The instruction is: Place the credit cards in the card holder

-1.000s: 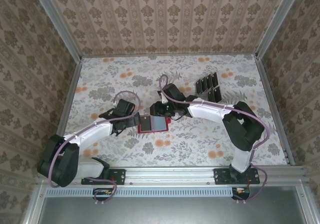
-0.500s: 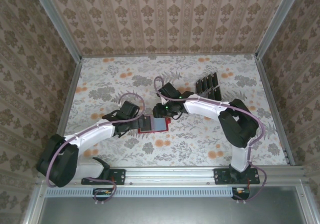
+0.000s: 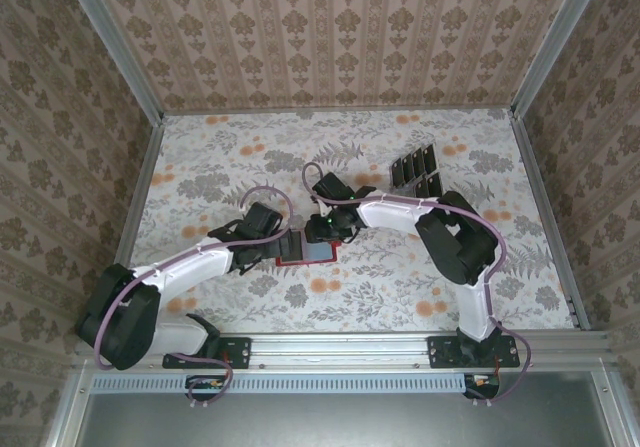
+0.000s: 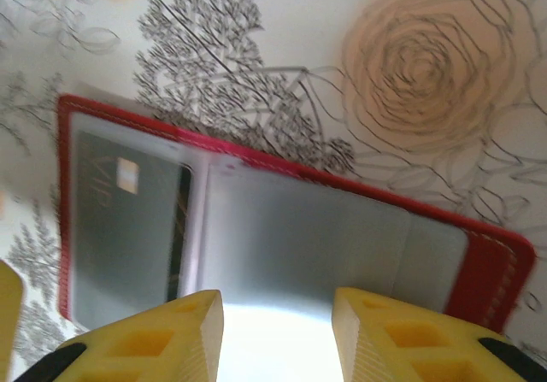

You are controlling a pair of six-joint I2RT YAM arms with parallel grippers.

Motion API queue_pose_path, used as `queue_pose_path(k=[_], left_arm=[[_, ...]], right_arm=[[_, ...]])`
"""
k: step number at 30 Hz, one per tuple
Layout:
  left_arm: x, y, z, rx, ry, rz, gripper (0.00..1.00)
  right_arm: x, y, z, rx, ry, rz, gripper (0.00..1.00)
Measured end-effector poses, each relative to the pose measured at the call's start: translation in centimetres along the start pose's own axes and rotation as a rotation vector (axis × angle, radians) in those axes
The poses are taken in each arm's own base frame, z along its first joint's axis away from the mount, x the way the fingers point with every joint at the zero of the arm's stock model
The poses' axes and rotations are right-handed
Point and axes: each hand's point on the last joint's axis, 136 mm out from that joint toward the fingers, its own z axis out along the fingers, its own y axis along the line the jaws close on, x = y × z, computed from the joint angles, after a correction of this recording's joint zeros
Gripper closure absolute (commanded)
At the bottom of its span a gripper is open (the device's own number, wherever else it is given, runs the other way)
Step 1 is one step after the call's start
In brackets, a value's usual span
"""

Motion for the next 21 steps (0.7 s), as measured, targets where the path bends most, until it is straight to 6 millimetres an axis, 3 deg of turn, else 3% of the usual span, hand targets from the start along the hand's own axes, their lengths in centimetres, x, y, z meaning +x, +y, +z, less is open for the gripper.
queue_pose_path(k=[13, 21], left_arm=[[0.1, -1.5, 0.2, 0.053, -0.033, 0.023, 0.00], [0.8, -2.4, 0.2, 0.076, -0.079, 0.055, 0.00]], right_arm=[[-0.6, 1.7, 0.9, -0.134, -0.044, 0.132, 0.59], [-0.7, 1.6, 1.1, -0.158, -0.055, 0.192, 0.59]])
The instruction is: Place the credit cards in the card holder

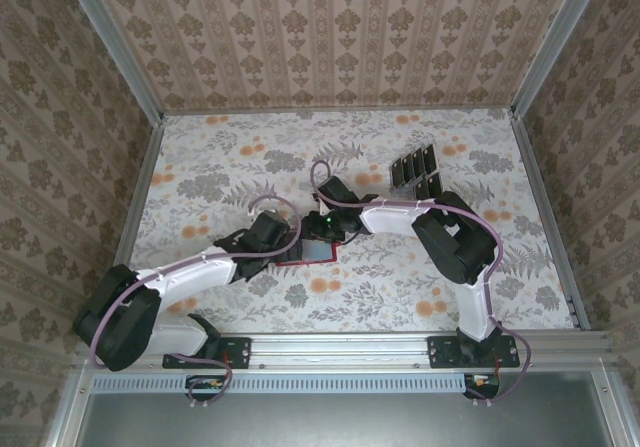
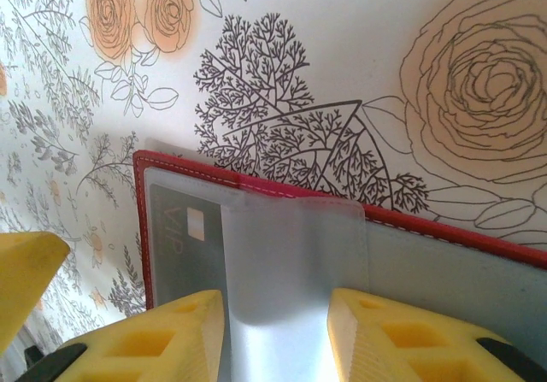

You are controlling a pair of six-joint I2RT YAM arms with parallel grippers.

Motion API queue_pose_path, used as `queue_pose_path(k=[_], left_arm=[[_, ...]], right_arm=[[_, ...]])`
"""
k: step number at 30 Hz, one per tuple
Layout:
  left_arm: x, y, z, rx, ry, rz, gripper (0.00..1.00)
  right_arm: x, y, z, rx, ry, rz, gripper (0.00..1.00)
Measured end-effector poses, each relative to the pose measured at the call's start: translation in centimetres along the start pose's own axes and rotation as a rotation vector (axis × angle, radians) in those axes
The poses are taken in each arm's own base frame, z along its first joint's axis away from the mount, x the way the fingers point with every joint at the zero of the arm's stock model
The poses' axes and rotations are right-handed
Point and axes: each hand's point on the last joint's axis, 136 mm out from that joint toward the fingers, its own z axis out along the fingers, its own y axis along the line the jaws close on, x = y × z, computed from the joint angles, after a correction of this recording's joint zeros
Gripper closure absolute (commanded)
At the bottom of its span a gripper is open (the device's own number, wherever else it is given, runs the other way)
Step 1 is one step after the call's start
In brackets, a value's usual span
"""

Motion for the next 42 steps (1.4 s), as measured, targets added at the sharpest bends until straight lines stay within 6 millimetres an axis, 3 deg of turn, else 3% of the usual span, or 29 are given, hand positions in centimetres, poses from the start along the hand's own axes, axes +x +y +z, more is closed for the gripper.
queue_pose_path(k=[14, 25, 34, 42], left_arm=[[-0.5, -0.3, -0.1, -0.041, -0.082, 0.027, 0.00], [1.1, -0.3, -1.7, -0.008, -0.067, 0.027, 0.00], [2.0, -2.5, -0.6, 0.104, -0.033, 0.058, 0.00], [2.0, -3.1, 0.4, 0.100, -0.014, 0.084, 0.00]], right_arm=[[-0.2, -0.2, -0.1, -0.016, -0.002, 0.038, 0.59], [-0.1, 0.1, 0.0, -0.022, -0.005, 0.040, 0.58], [-0.2, 0.1, 0.0, -0.022, -0.007, 0.051, 0.59], [-0.2, 0.1, 0.0, -0.023, -0.008, 0.054, 0.59]])
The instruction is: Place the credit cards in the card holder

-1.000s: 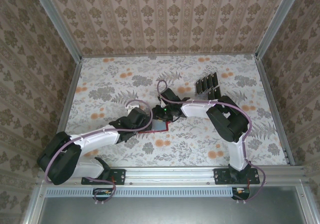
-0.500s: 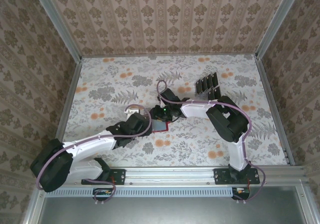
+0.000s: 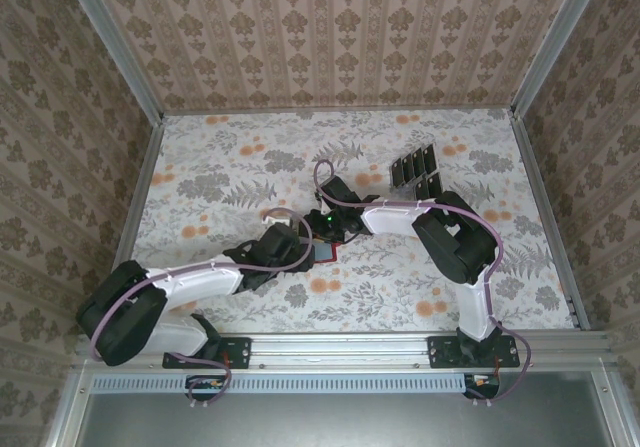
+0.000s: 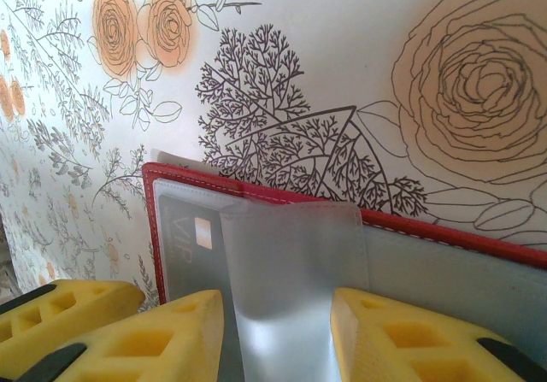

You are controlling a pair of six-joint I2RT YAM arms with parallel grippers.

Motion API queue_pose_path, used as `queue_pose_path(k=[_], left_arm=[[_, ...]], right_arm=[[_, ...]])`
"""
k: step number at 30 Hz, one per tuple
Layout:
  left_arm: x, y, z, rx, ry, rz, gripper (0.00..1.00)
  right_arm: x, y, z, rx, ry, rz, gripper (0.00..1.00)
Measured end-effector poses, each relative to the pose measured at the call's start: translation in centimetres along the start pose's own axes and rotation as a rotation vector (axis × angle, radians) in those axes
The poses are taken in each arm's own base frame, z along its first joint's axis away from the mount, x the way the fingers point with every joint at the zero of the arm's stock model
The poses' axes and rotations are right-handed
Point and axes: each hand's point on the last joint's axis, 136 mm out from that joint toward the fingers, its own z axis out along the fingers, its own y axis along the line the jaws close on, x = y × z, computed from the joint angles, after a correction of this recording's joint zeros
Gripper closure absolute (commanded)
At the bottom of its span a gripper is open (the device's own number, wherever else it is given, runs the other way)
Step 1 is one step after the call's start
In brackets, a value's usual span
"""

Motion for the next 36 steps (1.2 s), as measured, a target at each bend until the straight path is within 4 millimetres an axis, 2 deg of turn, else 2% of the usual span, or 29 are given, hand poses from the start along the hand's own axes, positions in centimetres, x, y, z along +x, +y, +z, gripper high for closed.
queue_pose_path(k=[10, 15, 21, 25, 28, 36], left_arm=[[0.5, 1.6, 1.1, -0.074, 0.025, -0.001, 0.00], [0.6, 1.7, 1.2, -0.084, 0.024, 0.000, 0.00], [0.5, 1.8, 1.2, -0.086, 0.023, 0.000, 0.00], [0.5, 1.8, 1.2, -0.086, 0.023, -0.001, 0.00], [0.5, 1.8, 1.2, -0.086, 0.022, -0.001, 0.00], [0.5, 1.8, 1.2, -0.086, 0.022, -0.001, 0.00]], right_arm=[[0.0, 0.0, 0.0, 0.000, 0.000, 0.001, 0.59], [-0.1, 0.1, -0.1, -0.001, -0.002, 0.000, 0.59], [-0.4, -0.7, -2.1, 0.026, -0.033, 0.009, 0.58], [-1.5, -0.7, -3.7, 0.027, -0.079, 0.004, 0.58], [-1.9, -1.1, -3.9, 0.035, -0.092, 0.006, 0.58], [-1.4, -2.1, -3.7, 0.058, -0.083, 0.015, 0.58]])
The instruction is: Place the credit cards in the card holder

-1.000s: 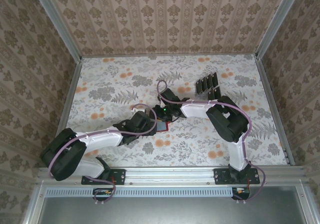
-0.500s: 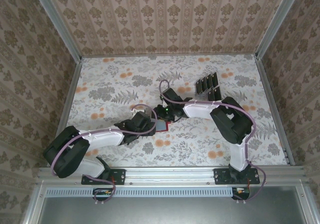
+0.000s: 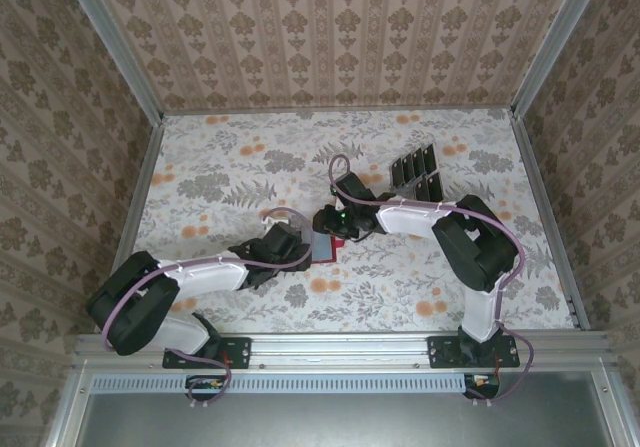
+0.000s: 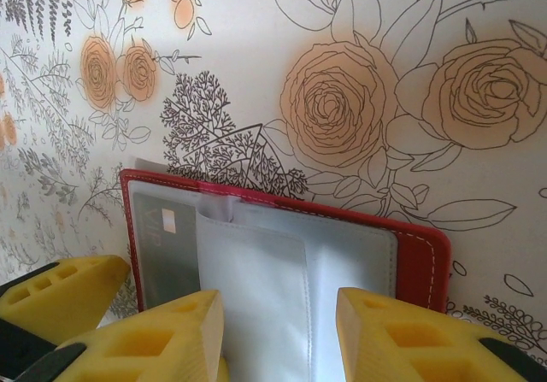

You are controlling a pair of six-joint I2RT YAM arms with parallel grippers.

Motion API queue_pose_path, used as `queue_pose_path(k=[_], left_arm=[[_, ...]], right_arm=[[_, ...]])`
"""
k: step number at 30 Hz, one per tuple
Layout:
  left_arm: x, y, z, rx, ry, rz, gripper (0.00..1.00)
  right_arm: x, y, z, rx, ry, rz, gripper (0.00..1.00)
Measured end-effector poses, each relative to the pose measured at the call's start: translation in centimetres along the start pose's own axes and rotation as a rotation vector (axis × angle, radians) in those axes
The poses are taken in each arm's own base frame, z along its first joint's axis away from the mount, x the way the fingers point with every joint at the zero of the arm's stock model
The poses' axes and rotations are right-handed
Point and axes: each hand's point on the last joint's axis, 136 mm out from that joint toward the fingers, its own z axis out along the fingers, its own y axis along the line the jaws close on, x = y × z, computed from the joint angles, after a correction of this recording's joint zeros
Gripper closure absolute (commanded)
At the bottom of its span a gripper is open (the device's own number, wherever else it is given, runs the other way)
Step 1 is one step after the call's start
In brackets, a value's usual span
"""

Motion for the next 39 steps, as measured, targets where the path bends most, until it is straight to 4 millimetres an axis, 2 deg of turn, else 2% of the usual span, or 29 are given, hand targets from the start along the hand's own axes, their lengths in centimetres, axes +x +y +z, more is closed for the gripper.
queue_pose_path(k=[8, 27, 30, 33, 39], left_arm=[[0.0, 0.0, 0.0, 0.000, 0.000, 0.000, 0.00], [-0.2, 0.2, -0.2, -0.003, -0.005, -0.005, 0.00], [-1.0, 1.0, -1.2, -0.014, -0.032, -0.027, 0.00], [-3.0, 1.7, -3.3, -0.001, -0.103, -0.069, 0.00], [-6.2, 3.9, -7.4, 0.013, -0.234, -0.170, 0.00]], right_arm=[[0.6, -0.8, 1.4, 0.012, 0.026, 0.006, 0.59], [1.5, 1.0, 2.1, -0.048, 0.055, -0.025, 0.62], [1.8, 1.2, 2.1, -0.053, 0.062, -0.029, 0.60], [2.2, 1.7, 2.2, -0.056, 0.071, -0.037, 0.58], [2.6, 5.1, 1.9, -0.094, 0.076, -0.084, 0.57]])
